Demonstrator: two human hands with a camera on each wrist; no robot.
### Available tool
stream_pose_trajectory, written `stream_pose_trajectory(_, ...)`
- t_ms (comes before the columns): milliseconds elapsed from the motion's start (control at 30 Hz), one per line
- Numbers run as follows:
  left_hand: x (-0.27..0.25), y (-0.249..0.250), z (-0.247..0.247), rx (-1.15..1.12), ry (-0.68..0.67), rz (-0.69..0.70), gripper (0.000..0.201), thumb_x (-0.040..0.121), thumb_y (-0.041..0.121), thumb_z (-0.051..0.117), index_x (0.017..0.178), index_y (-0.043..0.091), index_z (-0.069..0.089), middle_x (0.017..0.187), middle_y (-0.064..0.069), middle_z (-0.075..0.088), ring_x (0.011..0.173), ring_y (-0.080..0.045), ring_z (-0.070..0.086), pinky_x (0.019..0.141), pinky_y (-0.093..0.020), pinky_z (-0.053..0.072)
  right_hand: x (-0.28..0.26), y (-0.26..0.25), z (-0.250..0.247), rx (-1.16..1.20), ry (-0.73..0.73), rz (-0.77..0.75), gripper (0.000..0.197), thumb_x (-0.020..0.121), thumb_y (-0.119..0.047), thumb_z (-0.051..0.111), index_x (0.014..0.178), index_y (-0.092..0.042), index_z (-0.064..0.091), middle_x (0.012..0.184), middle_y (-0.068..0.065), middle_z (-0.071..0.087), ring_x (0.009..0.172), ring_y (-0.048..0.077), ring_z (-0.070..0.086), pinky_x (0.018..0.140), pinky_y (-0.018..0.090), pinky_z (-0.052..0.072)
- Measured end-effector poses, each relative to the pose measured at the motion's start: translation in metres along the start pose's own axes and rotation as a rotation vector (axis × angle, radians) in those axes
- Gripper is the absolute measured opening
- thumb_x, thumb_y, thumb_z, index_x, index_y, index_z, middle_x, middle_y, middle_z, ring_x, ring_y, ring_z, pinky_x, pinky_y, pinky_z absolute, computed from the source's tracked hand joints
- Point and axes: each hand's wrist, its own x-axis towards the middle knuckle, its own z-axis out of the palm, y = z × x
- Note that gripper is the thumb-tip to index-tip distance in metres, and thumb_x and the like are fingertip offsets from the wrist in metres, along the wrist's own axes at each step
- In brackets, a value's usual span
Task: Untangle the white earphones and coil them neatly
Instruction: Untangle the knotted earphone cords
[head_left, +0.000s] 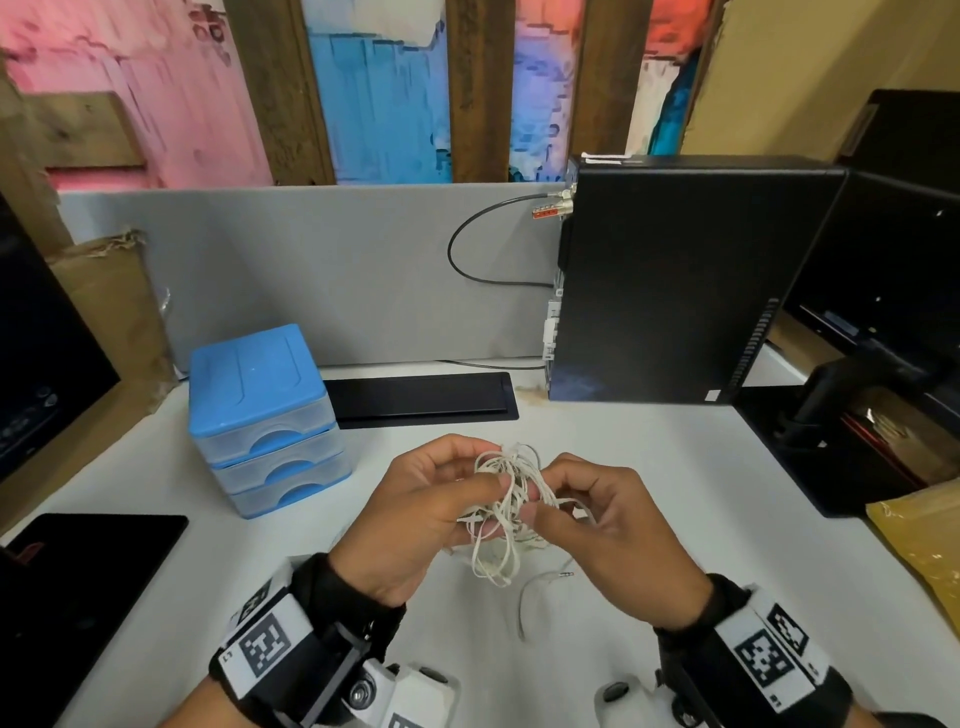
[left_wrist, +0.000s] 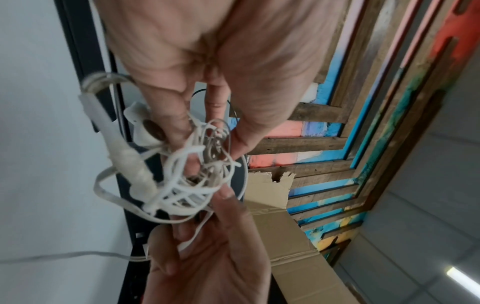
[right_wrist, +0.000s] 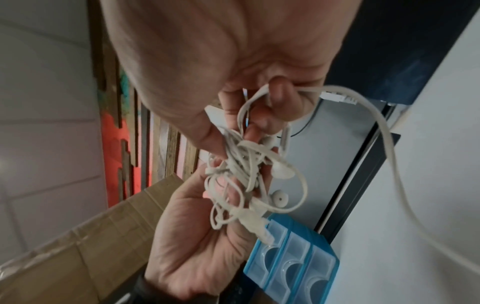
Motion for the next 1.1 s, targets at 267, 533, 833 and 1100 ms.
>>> stream_pose_trajectory(267, 0.0, -0.003, 0.001, 0.048, -0.021, -0.01, 0.015, 0.089, -0.001, 0.067, 0.103, 0.001, 0.069, 0.091, -0.016, 0.075, 0.065, -0.019, 0.069, 0.053, -0.026, 0.054, 0.005, -0.006, -0.003, 0.219, -0.009, 0.196, 0.009, 0.075, -0.012, 0.062, 0.068, -0.012, 0.067, 0.064, 0.01, 0.044, 0.05, 0.009, 0.03, 0.047, 0.018, 0.026)
stream_pose_trajectory(533, 0.007, -0.005, -0.002, -0.039, 0.03, -0.089, 0.017, 0.087, -0.001, 0.067, 0.103, 0.001, 0.069, 0.084, -0.016, 0.072, 0.06, -0.02, 0.065, 0.058, -0.03, 0.055, 0.002, -0.002, 0.002, 0.189, 0.122, 0.023, 0.016, 0.086, 0.004, 0.069, 0.096, -0.004, 0.059, 0.078, 0.008, 0.07, 0.063, 0.009, 0.06, 0.056, 0.016, 0.045)
stream_pose_trajectory(833, 0.006, -0.01, 0.001, -0.125, 0.05, -0.07, 0.01, 0.087, -0.01, 0.063, 0.087, -0.001, 0.062, 0.083, -0.021, 0.071, 0.057, -0.023, 0.067, 0.049, -0.029, 0.055, -0.004, 0.004, 0.007, -0.178, 0.149, -0.21, 0.021, 0.087, -0.006, 0.06, 0.082, -0.021, 0.075, 0.086, -0.005, 0.064, 0.072, 0.016, 0.061, 0.053, 0.022, 0.043)
stream_pose_trajectory(1100, 0.008, -0.019, 0.003, -0.069, 0.092, -0.038, 0.013, 0.082, -0.008, 0.07, 0.086, 0.0, 0.061, 0.09, -0.024, 0.072, 0.066, -0.025, 0.068, 0.052, -0.03, 0.056, -0.003, 0.003, 0.007, -0.292, 0.166, -0.029, 0.009, 0.081, -0.014, 0.08, 0.078, -0.022, 0.077, 0.107, -0.01, 0.061, 0.097, 0.009, 0.059, 0.074, 0.008, 0.04)
